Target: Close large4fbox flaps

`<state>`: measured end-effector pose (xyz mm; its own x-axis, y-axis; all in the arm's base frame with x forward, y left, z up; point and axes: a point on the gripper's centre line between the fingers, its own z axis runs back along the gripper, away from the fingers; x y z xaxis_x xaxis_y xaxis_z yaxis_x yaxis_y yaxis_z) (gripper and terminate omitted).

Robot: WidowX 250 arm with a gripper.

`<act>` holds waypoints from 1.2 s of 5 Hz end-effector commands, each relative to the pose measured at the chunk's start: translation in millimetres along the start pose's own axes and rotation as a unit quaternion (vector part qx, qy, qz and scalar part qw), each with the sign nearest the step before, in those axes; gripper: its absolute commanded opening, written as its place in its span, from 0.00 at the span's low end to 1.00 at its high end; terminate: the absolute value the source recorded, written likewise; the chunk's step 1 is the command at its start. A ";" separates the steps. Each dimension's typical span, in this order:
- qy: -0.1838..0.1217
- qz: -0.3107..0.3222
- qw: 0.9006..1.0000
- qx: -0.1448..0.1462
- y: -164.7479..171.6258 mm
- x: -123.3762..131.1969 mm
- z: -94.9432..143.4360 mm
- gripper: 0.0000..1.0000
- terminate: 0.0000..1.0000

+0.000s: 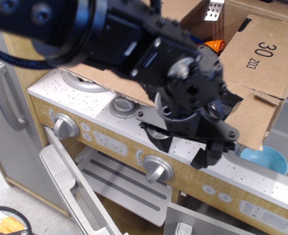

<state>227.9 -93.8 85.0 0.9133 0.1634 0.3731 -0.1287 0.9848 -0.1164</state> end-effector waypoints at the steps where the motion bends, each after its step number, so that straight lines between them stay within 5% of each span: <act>1: -0.033 -0.075 0.996 0.017 -12.4 39.8 36.4 1.00 0.00; 2: -0.023 -0.082 0.996 0.010 -11.2 60.8 46.7 1.00 0.00; 4: 0.042 -0.005 0.999 0.013 -33.1 57.1 66.8 1.00 0.00; 6: -0.014 -0.121 0.992 0.015 -26.3 110.5 60.8 1.00 0.00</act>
<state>307.0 -94.6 170.0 0.9241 -0.0912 0.3710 0.0913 0.9957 0.0174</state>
